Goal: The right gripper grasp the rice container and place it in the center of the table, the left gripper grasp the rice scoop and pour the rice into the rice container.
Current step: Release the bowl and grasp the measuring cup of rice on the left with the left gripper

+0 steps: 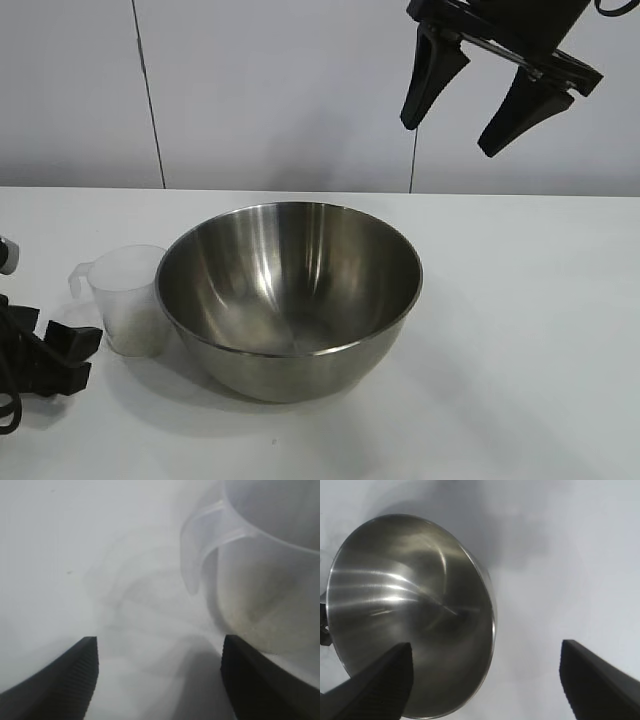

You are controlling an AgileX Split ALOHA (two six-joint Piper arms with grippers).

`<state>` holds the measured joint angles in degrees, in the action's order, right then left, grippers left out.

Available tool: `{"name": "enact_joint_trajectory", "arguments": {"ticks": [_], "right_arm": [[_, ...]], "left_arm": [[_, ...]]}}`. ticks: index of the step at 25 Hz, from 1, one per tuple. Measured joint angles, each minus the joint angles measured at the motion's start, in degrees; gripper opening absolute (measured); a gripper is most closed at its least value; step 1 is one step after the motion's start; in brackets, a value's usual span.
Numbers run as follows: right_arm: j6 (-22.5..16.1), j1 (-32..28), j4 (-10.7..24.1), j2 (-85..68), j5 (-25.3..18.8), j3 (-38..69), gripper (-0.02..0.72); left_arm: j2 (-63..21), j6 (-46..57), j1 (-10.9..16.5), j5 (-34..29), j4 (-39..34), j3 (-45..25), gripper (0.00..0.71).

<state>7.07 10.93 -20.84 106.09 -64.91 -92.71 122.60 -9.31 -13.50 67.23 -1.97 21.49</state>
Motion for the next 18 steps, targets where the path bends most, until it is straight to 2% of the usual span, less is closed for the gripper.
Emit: {"name": "enact_joint_trajectory", "arguments": {"ticks": [12,18], "right_arm": [[0.0,0.0,0.0,0.0,0.48,0.0,0.558],[0.0,0.0,0.0,0.0,0.59,0.0,0.558]], "left_arm": [[0.58,0.0,0.05,-0.99,2.88,2.68,0.477],[-1.37,4.63,0.1,-1.15,3.03,2.68,0.468]]}}
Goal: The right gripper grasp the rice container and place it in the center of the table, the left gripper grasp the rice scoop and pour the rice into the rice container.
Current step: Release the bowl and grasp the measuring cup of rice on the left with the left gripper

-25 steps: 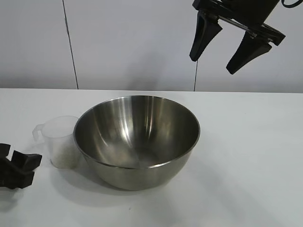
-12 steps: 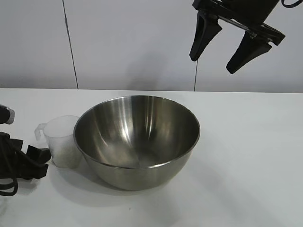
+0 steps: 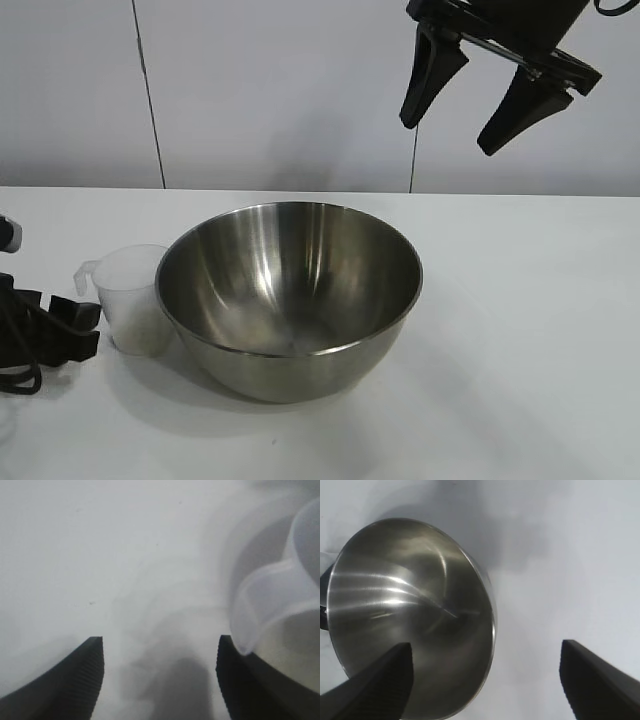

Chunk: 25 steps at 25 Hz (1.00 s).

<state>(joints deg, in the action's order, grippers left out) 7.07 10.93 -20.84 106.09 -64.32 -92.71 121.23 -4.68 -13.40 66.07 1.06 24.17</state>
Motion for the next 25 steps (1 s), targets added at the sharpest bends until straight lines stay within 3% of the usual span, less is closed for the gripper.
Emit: {"name": "enact_joint_trajectory", "arguments": {"ticks": [12,18,25], "right_arm": [[0.0,0.0,0.0,0.0,0.0,0.0,0.558],[0.0,0.0,0.0,0.0,0.88,0.0,0.558],[0.0,0.0,0.0,0.0,0.88,0.0,0.558]], "left_arm": [[-0.14,6.08,0.0,0.04,-0.16,0.0,0.468],[-0.14,6.08,0.0,0.04,-6.2,0.1,0.46],[-0.14,6.36,0.0,0.0,-5.9,2.45,0.457]]}}
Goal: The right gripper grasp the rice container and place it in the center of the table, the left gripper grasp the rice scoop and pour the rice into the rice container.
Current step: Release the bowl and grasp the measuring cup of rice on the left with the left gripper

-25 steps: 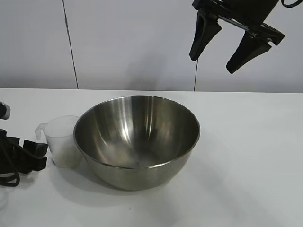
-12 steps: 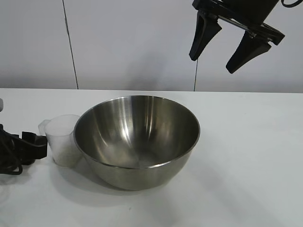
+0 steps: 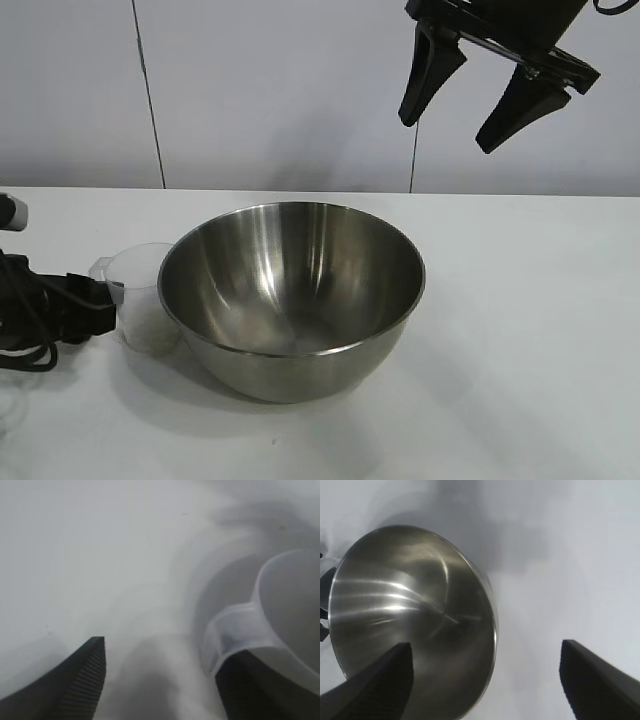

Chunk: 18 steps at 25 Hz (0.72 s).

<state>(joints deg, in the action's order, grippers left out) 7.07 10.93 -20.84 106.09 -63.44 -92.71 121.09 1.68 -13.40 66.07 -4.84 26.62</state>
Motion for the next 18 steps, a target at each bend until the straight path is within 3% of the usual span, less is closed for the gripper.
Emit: {"name": "enact_joint_trajectory", "arguments": {"ticks": [5,9,11,18], "right_arm": [[0.0,0.0,0.0,0.0,0.33,0.0,0.558],[0.0,0.0,0.0,0.0,0.45,0.0,0.558],[0.0,0.0,0.0,0.0,0.5,0.0,0.558],[0.0,0.0,0.0,0.0,0.76,0.0,0.558]], "left_arm": [[0.0,0.57,0.0,0.0,0.0,0.87,0.43],[0.0,0.57,0.0,-0.03,-0.13,0.87,0.16],[0.0,0.57,0.0,-0.03,-0.13,0.87,0.063],[-1.85,2.56,0.0,-0.34,-0.13,0.69,0.006]]}}
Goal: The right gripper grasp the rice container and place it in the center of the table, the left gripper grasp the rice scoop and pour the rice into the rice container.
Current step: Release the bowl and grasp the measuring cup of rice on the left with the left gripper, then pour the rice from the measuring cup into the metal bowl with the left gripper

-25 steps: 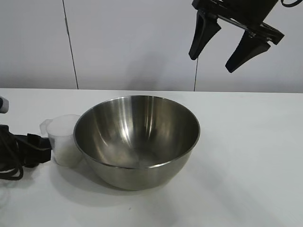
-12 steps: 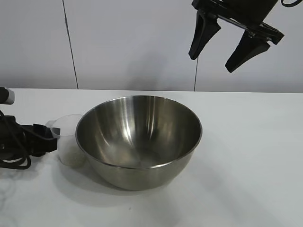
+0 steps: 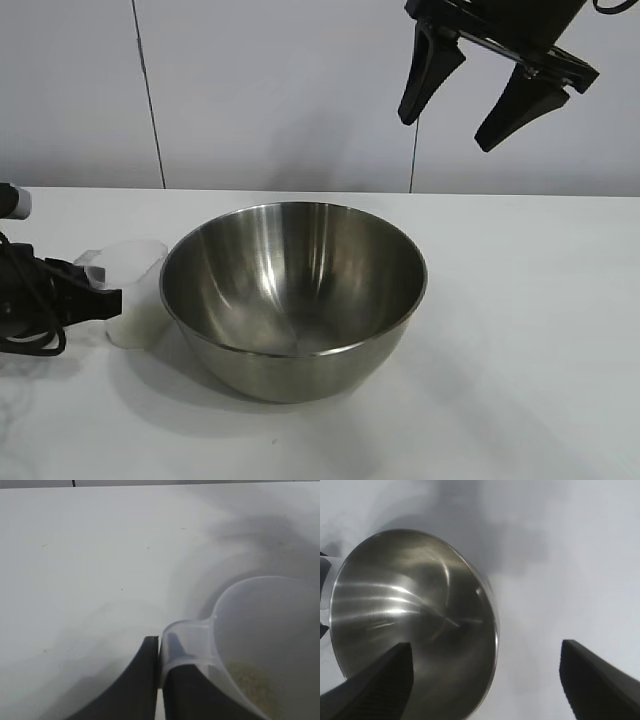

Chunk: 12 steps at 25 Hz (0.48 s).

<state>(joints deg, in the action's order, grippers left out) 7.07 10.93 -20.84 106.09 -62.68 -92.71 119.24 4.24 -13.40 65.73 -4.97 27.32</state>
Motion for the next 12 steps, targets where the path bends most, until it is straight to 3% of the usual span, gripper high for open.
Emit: {"name": "enact_joint_trajectory", "arguments": {"ticks": [5,8,12], "right_arm": [[0.02,0.0,0.0,0.0,0.76,0.0,0.558],[0.02,0.0,-0.11,0.0,0.8,0.0,0.558],[0.02,0.0,-0.11,0.0,0.93,0.0,0.558]], "left_arm": [[-8.42,-0.78,0.0,-0.69,0.06,-0.46,0.006],[-15.64,-4.24,0.0,-6.79,-1.13,-0.46,0.006],[-24.11,-4.24,-0.08,-17.17,-9.16,0.28,0.006]]}}
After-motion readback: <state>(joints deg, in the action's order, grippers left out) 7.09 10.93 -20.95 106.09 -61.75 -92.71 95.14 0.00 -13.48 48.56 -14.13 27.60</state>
